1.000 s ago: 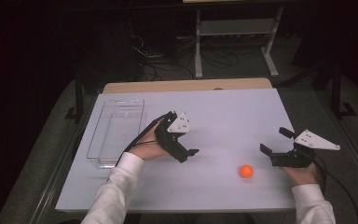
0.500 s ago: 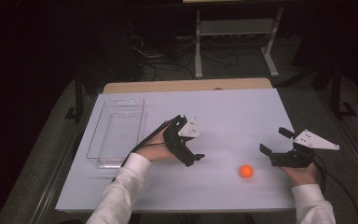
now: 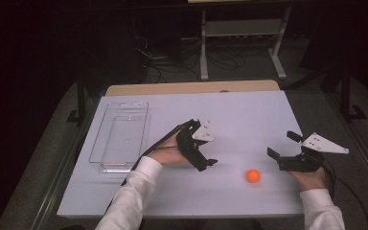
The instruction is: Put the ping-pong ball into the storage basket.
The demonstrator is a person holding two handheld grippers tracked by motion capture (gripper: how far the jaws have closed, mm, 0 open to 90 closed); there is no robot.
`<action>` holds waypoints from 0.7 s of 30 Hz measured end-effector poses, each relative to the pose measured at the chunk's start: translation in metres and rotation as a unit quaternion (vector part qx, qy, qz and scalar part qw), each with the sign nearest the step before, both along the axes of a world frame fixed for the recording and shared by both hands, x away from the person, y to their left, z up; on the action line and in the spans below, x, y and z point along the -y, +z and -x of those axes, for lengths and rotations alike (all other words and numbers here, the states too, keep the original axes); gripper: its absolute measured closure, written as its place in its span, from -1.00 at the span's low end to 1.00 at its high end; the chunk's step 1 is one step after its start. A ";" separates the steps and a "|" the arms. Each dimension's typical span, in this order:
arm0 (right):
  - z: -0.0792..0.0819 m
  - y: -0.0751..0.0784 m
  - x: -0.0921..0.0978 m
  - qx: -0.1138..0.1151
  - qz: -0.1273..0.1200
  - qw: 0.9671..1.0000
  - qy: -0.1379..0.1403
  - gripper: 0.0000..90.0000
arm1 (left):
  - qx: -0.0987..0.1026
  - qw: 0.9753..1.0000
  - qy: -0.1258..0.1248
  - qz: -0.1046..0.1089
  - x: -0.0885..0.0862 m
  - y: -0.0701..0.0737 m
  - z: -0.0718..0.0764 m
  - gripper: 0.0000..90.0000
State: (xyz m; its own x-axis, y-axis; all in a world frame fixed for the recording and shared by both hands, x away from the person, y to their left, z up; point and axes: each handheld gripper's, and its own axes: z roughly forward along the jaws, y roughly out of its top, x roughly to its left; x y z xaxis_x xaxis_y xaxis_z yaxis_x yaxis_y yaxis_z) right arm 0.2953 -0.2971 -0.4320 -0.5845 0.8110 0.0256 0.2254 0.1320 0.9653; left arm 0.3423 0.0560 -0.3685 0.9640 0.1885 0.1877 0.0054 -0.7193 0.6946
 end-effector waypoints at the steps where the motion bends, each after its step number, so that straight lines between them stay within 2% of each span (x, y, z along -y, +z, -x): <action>1: 0.000 0.000 0.000 0.000 0.000 1.000 0.000 -1.00 | 0.000 1.000 0.000 0.000 0.000 0.000 0.000 -1.00; 21: 0.000 0.000 -0.001 0.000 0.003 1.000 -0.001 -1.00 | -0.011 1.000 -0.017 -0.016 0.023 -0.009 -0.002 -1.00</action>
